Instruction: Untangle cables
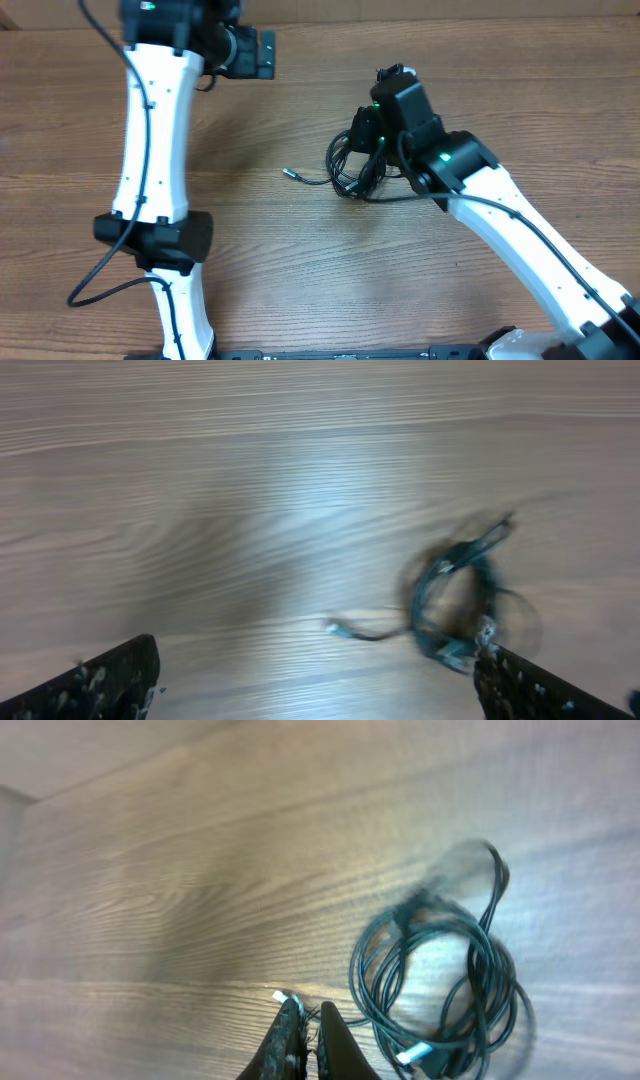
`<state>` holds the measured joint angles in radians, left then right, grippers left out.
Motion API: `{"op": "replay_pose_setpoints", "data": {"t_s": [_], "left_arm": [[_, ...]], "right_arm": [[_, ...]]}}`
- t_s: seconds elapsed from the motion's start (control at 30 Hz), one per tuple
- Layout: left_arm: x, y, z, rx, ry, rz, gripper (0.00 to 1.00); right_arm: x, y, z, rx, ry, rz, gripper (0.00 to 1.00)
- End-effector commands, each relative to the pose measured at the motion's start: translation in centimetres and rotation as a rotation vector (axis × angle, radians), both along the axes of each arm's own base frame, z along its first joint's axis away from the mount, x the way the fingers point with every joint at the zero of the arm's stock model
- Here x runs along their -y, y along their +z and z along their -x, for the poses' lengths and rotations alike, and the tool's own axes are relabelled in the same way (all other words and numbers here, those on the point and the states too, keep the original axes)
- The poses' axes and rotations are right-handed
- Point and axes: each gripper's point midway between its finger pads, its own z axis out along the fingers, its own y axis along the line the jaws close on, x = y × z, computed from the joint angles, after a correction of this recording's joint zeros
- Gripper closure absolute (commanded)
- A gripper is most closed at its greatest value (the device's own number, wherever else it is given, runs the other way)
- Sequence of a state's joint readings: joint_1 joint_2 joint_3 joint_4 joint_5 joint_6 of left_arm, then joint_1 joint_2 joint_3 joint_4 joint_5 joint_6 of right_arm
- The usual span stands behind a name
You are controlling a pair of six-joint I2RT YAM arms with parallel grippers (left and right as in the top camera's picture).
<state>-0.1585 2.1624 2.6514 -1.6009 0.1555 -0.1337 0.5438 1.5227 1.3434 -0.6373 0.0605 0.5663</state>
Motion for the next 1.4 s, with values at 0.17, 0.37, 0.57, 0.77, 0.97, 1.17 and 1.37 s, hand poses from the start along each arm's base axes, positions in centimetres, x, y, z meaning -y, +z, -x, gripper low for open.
{"op": "replay_pose_setpoints", "data": {"t_s": [0.17,0.37,0.57,0.77,0.97,1.17,1.37], "left_arm": [[5.5,4.1,2.5,0.07,-0.359,0.329,0.0],[5.8,3.9,2.9,0.054,-0.362,0.327,0.0],[4.4,2.8,3.0,0.021,-0.318,0.241,0.0],[3.9,2.4,3.3,0.0,-0.304,0.215,0.0],[4.0,2.3,3.5,-0.009,-0.307,0.215,0.0],[4.0,2.3,3.5,-0.009,-0.306,0.213,0.0],[4.0,2.3,3.4,-0.007,-0.306,0.213,0.0]], "right_arm": [[0.8,2.0,0.9,0.091,0.108,0.105,0.9],[0.7,-4.7,1.1,-0.107,0.053,0.122,0.74],[-0.3,-11.2,2.3,-0.322,-0.001,0.07,0.63],[-0.1,-16.3,2.6,-0.431,-0.003,0.139,0.58],[1.3,-18.4,2.8,-0.455,-0.013,0.235,0.4],[4.6,-18.7,3.6,-0.503,-0.08,0.354,0.41],[5.3,-17.0,3.4,-0.529,-0.091,0.367,0.38]]}}
